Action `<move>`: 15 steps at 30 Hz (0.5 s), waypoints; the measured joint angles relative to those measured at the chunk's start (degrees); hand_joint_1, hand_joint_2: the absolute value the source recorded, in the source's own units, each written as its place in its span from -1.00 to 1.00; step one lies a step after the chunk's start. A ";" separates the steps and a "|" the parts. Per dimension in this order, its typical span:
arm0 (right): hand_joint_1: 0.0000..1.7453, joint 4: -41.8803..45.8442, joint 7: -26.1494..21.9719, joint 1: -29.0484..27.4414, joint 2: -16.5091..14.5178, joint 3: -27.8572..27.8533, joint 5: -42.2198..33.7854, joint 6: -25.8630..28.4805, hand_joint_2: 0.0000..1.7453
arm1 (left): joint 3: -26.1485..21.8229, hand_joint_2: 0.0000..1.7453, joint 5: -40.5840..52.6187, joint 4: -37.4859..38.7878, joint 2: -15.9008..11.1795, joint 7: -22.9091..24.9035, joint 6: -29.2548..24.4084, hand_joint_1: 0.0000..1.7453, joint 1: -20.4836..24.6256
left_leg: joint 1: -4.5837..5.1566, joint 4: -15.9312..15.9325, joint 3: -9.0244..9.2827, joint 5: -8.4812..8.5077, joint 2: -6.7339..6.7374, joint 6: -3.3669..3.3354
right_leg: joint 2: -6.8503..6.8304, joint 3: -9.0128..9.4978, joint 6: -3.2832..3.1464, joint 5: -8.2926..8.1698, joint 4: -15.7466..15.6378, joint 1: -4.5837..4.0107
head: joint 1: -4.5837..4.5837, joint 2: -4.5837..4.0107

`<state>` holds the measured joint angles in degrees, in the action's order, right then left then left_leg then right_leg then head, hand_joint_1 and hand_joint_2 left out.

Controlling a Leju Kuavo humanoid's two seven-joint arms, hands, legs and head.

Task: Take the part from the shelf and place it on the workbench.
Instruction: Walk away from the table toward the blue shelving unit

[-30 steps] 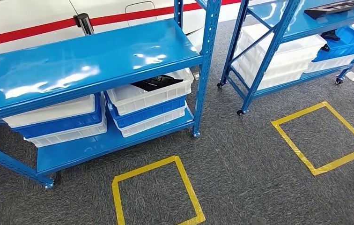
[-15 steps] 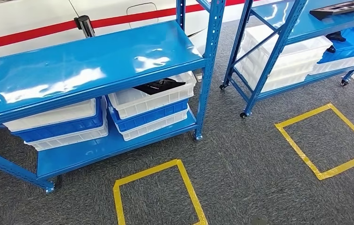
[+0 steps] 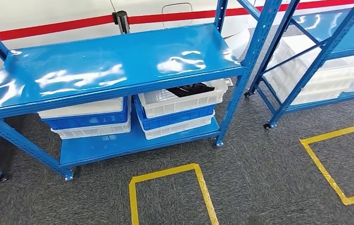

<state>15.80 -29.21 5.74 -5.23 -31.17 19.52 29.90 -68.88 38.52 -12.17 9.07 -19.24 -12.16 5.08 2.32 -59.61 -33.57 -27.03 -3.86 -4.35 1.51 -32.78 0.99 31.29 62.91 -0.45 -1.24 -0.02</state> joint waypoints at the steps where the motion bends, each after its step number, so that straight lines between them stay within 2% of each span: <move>1: -1.00 0.00 0.03 0.03 0.00 0.00 0.00 0.01 -1.00 | 0.01 -1.00 0.03 0.00 -0.02 0.02 0.02 -1.00 0.01 | 0.09 -0.04 -0.02 -0.06 -0.49 0.02 | 0.67 0.84 -0.42 -1.13 -2.23 -0.15 | -0.08 -0.01; 2: -1.00 0.00 0.07 0.05 -0.01 0.00 0.00 0.02 -1.00 | 0.01 -1.00 0.04 0.00 -0.04 0.04 0.03 -1.00 0.00 | 0.05 -0.07 -0.13 -0.06 -0.90 0.11 | 1.03 1.18 -0.84 -1.64 -3.22 -0.30 | -0.16 -0.01; 4: -1.00 0.01 0.11 0.18 -0.16 -0.01 -0.03 0.02 -1.00 | 0.01 -1.00 0.04 -0.01 -0.14 0.10 0.02 -1.00 -0.11 | -0.16 0.01 -0.29 0.06 -1.60 0.51 | 0.49 1.53 -1.42 -2.08 -3.82 -0.23 | -0.22 0.00; 6: -1.00 0.03 0.12 0.32 -0.38 -0.02 -0.07 0.04 -1.00 | 0.01 -1.00 0.04 -0.02 -0.32 0.15 0.00 -1.00 -0.21 | -0.17 -0.91 -0.64 -0.65 -0.75 1.23 | -0.37 2.38 -1.96 -2.56 -4.96 0.20 | -0.27 0.00; 7: -1.00 0.04 0.12 0.35 -0.48 -0.02 -0.06 0.07 -1.00 | 0.01 -1.00 0.04 -0.02 -0.40 0.16 -0.01 -1.00 -0.19 | -0.31 -2.67 -1.42 -1.71 0.20 1.77 | -0.84 2.89 -2.17 -2.75 -5.53 0.52 | -0.38 0.00; 9: -1.00 0.05 0.13 0.33 -0.57 -0.02 -0.02 0.11 -1.00 | 0.01 -1.00 0.06 -0.01 -0.47 0.17 -0.05 -1.00 -0.12 | -1.35 -8.82 -4.63 -4.54 2.31 3.12 | -1.85 3.45 -2.40 -2.76 -5.95 0.74 | -0.60 0.00; 10: -1.00 0.05 0.13 0.30 -0.60 -0.02 0.01 0.11 -1.00 | 0.01 -1.00 0.07 -0.01 -0.48 0.18 -0.07 -1.00 -0.10 | -2.03 -11.75 -6.39 -5.45 2.84 3.72 | -2.32 3.53 -2.41 -2.67 -5.96 0.81 | -0.60 -0.01; 11: -1.00 0.05 0.13 0.30 -0.63 -0.02 0.03 0.11 -1.00 | 0.01 -1.00 0.06 -0.01 -0.50 0.18 -0.10 -1.00 -0.11 | -2.65 -13.35 -7.52 -5.53 3.24 4.24 | -2.82 3.58 -2.40 -2.58 -5.96 0.92 | -0.61 -0.01; 12: -1.00 0.05 0.12 0.31 -0.67 -0.02 0.05 0.11 -1.00 | 0.01 -1.00 0.05 -0.01 -0.52 0.19 -0.16 -1.00 -0.12 | -3.16 -13.09 -7.66 -4.71 3.56 4.68 | -3.27 3.55 -2.30 -2.48 -5.96 1.08 | -0.61 -0.01; 13: -1.00 0.05 0.13 0.34 -0.72 -0.02 0.11 0.11 -1.00 | 0.00 -1.00 0.03 -0.01 -0.55 0.19 -0.24 -1.00 -0.14 | -3.56 -10.77 -6.60 -3.10 3.96 5.01 | -3.69 3.55 -2.12 -2.35 -5.96 1.26 | -0.62 -0.01; 15: -1.00 0.07 0.14 0.46 -0.87 -0.02 0.27 0.10 -1.00 | -0.01 -1.00 -0.01 -0.01 -0.61 0.20 -0.39 -1.00 -0.05 | -3.85 -3.37 -2.54 0.05 5.87 5.29 | -4.50 3.81 -1.57 -2.01 -5.95 1.40 | -0.64 -0.01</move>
<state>15.87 -29.07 6.20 -6.10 -31.18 19.79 30.00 -68.89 38.51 -12.17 8.46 -19.04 -12.55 5.03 -1.53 -62.98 -36.11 -26.98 2.01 0.94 -2.99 -28.97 -0.58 29.28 56.96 0.95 -1.89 -0.02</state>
